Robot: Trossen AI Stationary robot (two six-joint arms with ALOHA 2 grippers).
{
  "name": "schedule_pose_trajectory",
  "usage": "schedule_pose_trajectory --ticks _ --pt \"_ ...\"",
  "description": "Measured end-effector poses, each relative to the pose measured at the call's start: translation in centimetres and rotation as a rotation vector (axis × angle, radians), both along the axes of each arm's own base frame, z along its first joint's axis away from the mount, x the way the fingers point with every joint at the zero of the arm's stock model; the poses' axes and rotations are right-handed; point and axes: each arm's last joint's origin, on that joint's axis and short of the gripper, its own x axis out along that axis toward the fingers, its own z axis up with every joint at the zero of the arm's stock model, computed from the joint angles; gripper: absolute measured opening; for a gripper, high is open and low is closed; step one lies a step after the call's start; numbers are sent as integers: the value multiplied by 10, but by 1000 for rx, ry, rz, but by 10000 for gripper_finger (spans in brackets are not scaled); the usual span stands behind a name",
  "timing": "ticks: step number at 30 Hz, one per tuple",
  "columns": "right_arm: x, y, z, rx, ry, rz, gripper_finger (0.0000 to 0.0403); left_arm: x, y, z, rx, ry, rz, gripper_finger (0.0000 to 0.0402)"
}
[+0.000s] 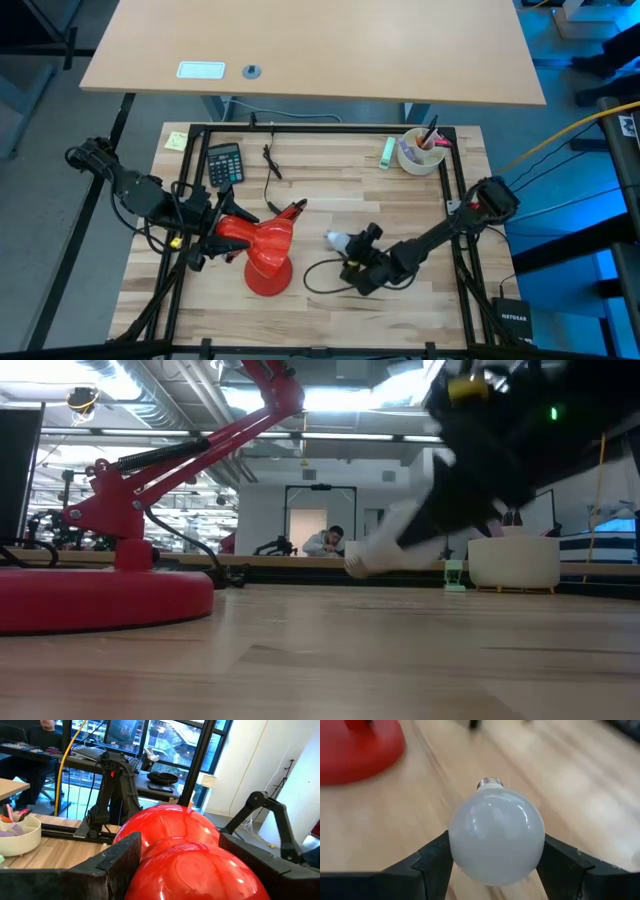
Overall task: Screw lightbulb
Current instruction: Remove the light bulb from orange desk lamp, then return to Home Position
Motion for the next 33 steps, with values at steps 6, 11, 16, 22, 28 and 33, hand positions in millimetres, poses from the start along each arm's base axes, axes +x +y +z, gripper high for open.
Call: schedule_pose_trajectory --ticks 6,11,16,22,28,33 --pt "-13 -24 -24 13 54 -84 248 0 0 0 3 0 0 253" --pt "-14 -37 -32 46 59 -112 258 0 0 0 -3 2 0 253" --pt "-11 -45 -34 106 88 -110 306 0 0 0 -7 3 1 253" --pt "-9 -47 -36 208 158 -71 359 0 0 0 -36 4 2 266" --pt "-4 -44 -21 188 212 -45 364 -2 1 0 -34 4 1 320" --pt "-7 -44 15 201 250 -17 357 -17 11 9 -60 -35 -11 346"
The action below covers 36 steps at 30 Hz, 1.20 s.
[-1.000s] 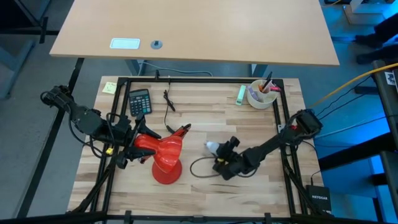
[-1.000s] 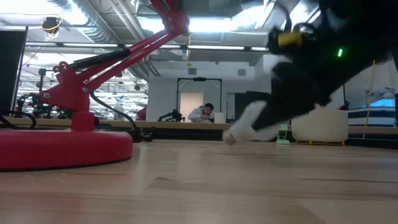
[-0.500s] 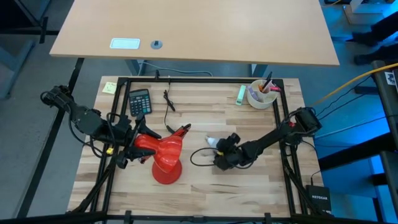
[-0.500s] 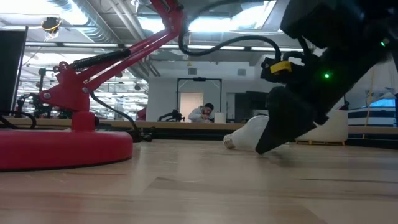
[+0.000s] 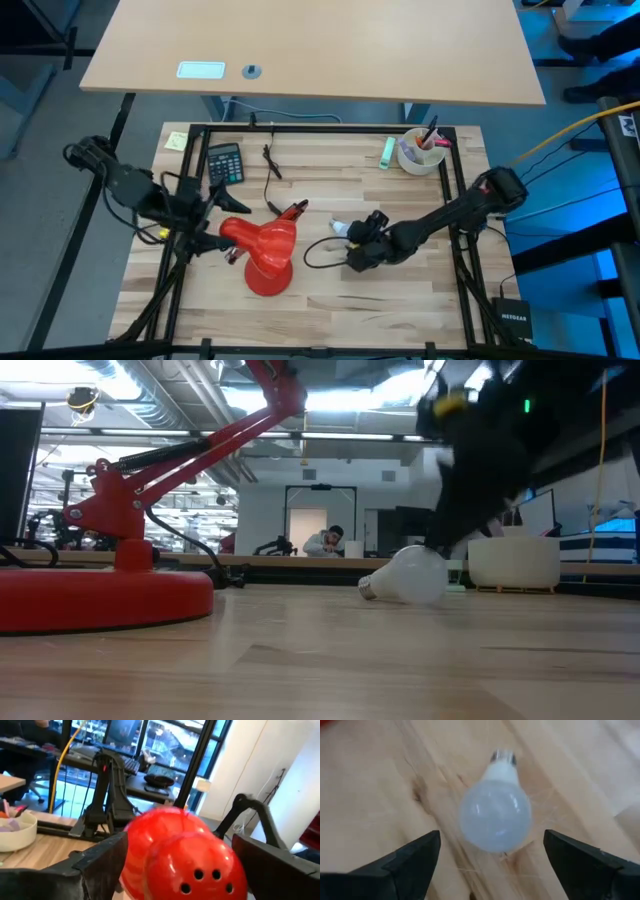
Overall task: Screw lightbulb
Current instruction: Return to Home Position
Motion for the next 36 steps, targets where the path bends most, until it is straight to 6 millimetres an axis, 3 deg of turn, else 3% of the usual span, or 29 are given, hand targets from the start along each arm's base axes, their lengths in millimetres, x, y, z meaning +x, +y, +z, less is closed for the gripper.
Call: schedule_pose_trajectory --ticks 9,16,19,23,27,33,36 --pt "-15 -3 67 56 -84 50 353 -34 24 17 2 -98 9 349" --pt "-22 -15 134 54 -227 146 353 -63 52 20 100 -116 210 346" --pt "-28 -28 162 5 -308 158 353 -75 64 15 145 -65 313 324" --pt "-46 -51 191 -46 -400 149 341 -83 73 3 191 39 379 264" --pt "-71 -67 199 -62 -444 133 299 -89 77 -10 232 122 348 175" --pt "-115 -78 182 -44 -546 128 198 -102 84 -32 225 124 345 22" --pt "-131 -81 168 -4 -662 144 145 -109 89 -47 166 110 372 12"
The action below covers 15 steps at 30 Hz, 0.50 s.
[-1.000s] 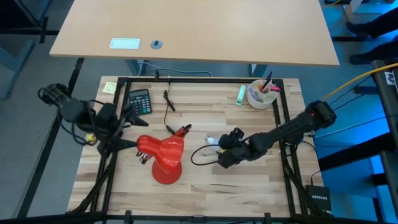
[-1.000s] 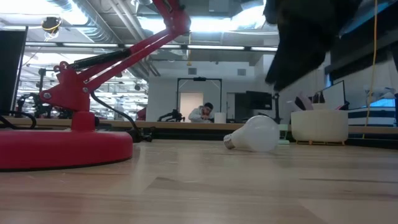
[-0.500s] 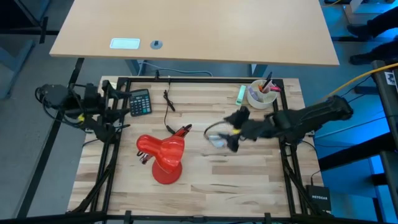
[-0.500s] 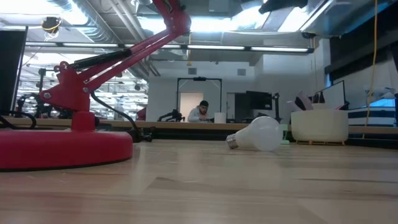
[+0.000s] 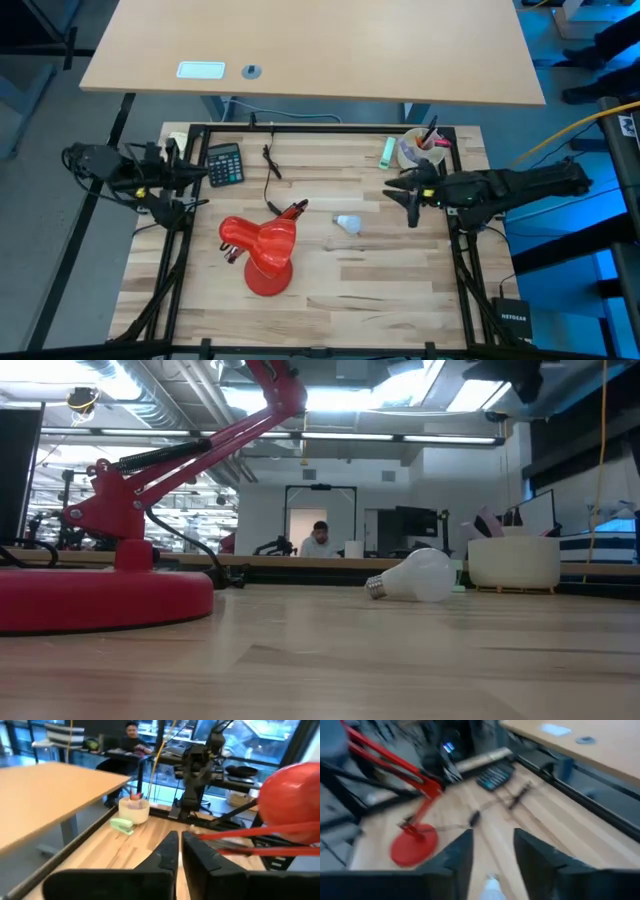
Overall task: Screw lightbulb
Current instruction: Return to Home Position
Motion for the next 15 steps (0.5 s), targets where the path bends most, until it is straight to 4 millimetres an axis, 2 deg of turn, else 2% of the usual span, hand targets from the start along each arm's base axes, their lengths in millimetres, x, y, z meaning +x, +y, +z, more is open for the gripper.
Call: schedule_pose_trajectory --ticks 3,8,11,15 --pt "-11 -1 -19 20 -120 49 94 3 -1 -23 -42 -2 22 12" --pt "-15 1 -51 21 -354 170 16 24 -13 -58 -42 -92 16 4" --pt "-15 1 -69 19 -425 212 9 35 -18 -79 32 -114 12 2" --pt "-15 -2 -87 46 -440 247 15 41 -16 -103 35 -143 -4 1"
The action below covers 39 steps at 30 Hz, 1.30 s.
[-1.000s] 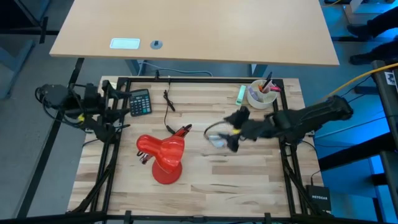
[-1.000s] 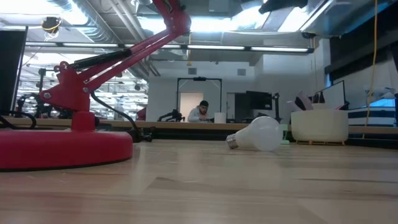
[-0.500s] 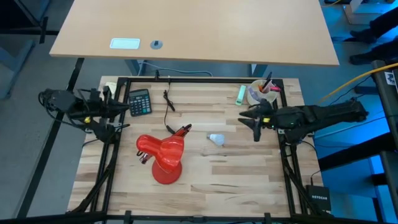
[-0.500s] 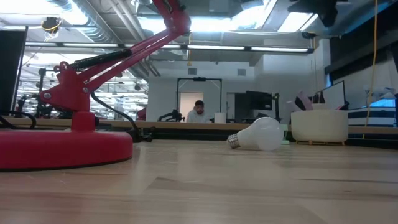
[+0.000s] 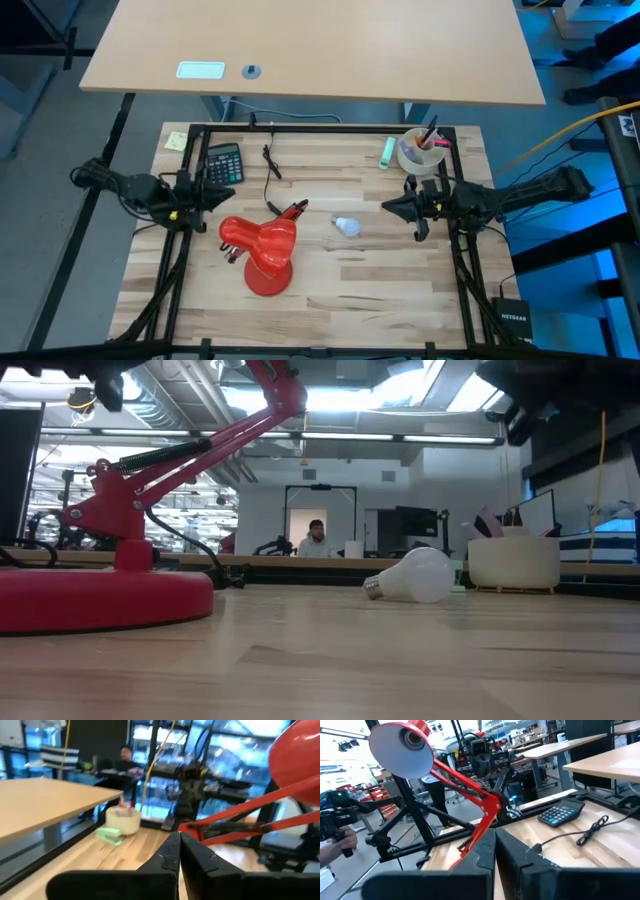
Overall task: Screw lightbulb
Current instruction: Return to Home Position
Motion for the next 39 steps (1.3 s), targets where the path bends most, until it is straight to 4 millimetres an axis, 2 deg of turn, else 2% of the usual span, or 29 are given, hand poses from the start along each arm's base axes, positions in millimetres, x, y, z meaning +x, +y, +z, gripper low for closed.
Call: schedule_pose_trajectory --ticks 4,10,20,28,34,39 --pt "0 -6 -10 8 9 14 5 0 8 -13 -9 -62 12 1" --pt "-1 -16 -10 -22 10 35 6 -4 18 -33 -42 -100 13 0" --pt "-27 -30 -13 -88 37 47 4 -2 15 -60 -51 -110 -109 0" --pt "-46 -34 -59 -37 -33 -109 8 -1 16 -63 -24 -108 -88 0" --pt "-53 -35 -61 -86 -24 -192 6 1 16 -68 -20 -95 -86 0" --pt "-52 -33 -69 -53 53 -115 6 8 15 -96 -73 -14 -88 0"
